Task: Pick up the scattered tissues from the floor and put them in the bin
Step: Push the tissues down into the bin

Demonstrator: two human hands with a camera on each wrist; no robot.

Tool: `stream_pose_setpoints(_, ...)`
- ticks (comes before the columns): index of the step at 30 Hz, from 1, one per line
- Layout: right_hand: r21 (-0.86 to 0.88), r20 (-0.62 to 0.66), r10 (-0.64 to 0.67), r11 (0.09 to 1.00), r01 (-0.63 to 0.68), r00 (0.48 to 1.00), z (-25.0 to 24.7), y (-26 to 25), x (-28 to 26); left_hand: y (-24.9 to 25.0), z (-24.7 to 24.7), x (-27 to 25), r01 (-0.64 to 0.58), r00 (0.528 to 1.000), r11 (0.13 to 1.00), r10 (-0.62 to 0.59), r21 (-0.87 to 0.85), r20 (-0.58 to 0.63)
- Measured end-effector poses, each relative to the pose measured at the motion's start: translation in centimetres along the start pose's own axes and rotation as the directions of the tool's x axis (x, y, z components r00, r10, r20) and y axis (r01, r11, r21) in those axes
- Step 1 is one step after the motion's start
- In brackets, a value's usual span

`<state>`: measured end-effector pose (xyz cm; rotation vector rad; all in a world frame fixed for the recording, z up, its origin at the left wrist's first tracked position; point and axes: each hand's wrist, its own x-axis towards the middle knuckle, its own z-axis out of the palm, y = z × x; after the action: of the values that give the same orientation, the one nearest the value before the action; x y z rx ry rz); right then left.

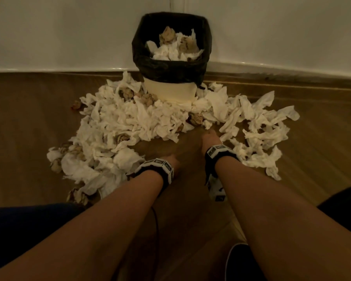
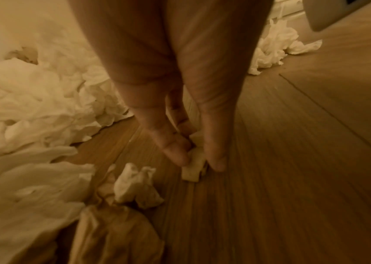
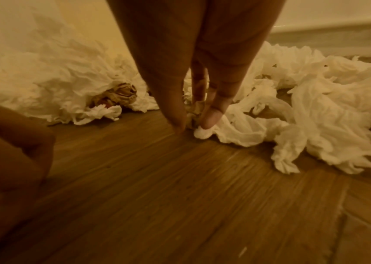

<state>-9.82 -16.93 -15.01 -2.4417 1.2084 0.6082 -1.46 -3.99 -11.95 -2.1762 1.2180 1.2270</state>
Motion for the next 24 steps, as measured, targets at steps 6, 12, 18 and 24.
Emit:
stream_pose_setpoints(6, 0.148, 0.041, 0.034, 0.988, -0.04, 0.999, -0.4, 0.0, -0.7, 0.0, -0.9, -0.2, -0.052, 0.996, 0.996, 0.046, 0.067, 0.082)
stream_pose_setpoints(12, 0.588, -0.078, 0.204, 0.8, -0.12, 0.976, -2.4, 0.8, -0.7, -0.6, -3.3, -1.3, -0.192, 0.975, 0.977, 0.18, -0.089, -0.131)
stream_pose_setpoints(18, 0.868, -0.126, 0.258, 0.496, -0.019, 0.958, -5.6, 0.4, -0.5, -1.5, -6.7, -2.1, -0.391, 0.857, 0.778, 0.113, -0.492, -0.502)
stream_pose_setpoints(24, 0.928, -0.316, 0.28, 0.289, 0.234, 0.906, -10.8, -1.5, -1.1, -2.5, -12.1, -4.4, -0.667, 0.666, 0.37, -0.094, -0.647, -0.74)
